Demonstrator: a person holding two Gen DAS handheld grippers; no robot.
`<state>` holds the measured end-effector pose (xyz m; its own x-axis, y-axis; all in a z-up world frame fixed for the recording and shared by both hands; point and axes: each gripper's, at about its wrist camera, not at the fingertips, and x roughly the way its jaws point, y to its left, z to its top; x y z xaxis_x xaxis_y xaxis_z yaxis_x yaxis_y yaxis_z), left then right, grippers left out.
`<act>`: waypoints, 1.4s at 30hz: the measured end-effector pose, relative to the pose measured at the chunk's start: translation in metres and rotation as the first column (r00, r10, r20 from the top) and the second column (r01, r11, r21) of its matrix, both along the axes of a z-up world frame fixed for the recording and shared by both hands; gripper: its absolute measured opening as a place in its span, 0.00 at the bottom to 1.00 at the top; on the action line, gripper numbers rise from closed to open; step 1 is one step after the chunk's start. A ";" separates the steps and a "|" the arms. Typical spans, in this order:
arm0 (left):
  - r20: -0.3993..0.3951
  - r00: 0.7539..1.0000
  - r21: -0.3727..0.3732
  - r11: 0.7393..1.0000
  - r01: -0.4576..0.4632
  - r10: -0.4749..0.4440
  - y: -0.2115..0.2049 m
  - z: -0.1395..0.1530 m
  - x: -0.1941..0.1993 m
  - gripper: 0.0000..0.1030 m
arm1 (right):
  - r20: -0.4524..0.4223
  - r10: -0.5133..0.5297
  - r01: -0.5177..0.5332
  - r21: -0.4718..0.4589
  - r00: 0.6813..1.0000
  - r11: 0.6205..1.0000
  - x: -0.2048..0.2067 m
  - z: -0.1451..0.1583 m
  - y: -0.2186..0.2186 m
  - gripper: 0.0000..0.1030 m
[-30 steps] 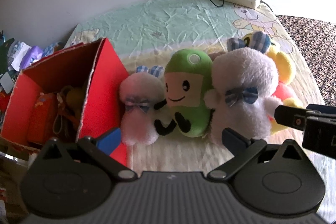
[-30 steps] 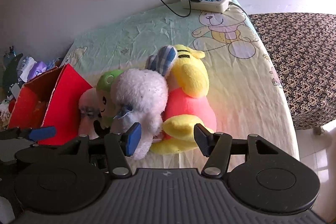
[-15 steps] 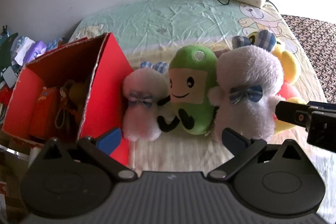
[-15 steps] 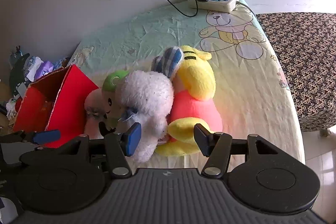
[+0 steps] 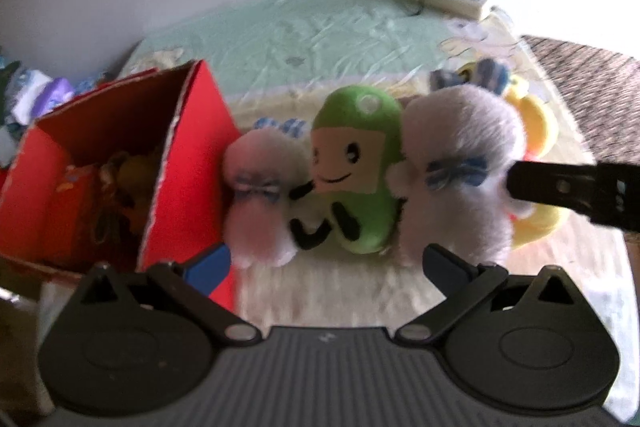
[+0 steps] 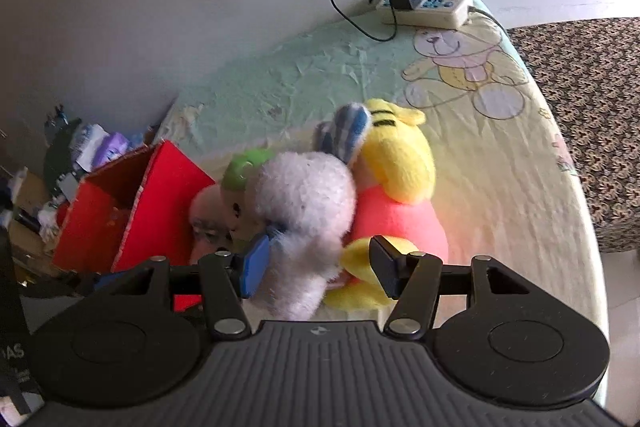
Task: Organize objects
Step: 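Move the right gripper onto the white bunny plush with plaid ears, then close the right gripper on the white bunny and lift it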
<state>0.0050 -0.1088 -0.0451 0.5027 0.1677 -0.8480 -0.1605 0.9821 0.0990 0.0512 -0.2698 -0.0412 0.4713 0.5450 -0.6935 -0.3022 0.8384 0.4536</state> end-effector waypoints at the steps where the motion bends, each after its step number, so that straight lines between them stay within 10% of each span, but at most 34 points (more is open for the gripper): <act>1: 0.009 1.000 -0.015 1.000 0.017 -0.016 0.001 0.000 -0.001 0.99 | 0.001 -0.001 0.001 0.017 1.000 1.000 0.001 0.001 0.000 0.58; 24: 0.047 0.969 -0.192 0.950 0.248 -0.243 -0.014 -0.020 0.034 0.99 | -0.048 -0.047 0.052 0.121 0.998 0.991 0.027 -0.024 0.008 0.55; 31: 0.060 0.958 -0.287 0.915 0.285 -0.280 -0.013 -0.030 0.044 0.64 | -0.052 -0.031 0.037 0.127 0.998 0.991 0.030 -0.030 0.012 0.58; 42: 0.137 0.947 -0.254 0.914 0.316 -0.289 -0.013 -0.007 0.017 0.59 | 0.032 0.009 -0.013 0.141 0.999 0.990 0.009 -0.011 0.009 0.38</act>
<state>0.0224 -0.1219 -0.0519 0.5728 -0.2330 -0.7859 0.1529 0.9723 -0.1767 0.0601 -0.2605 -0.0522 0.4850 0.6415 -0.5944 -0.3268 0.7634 0.5571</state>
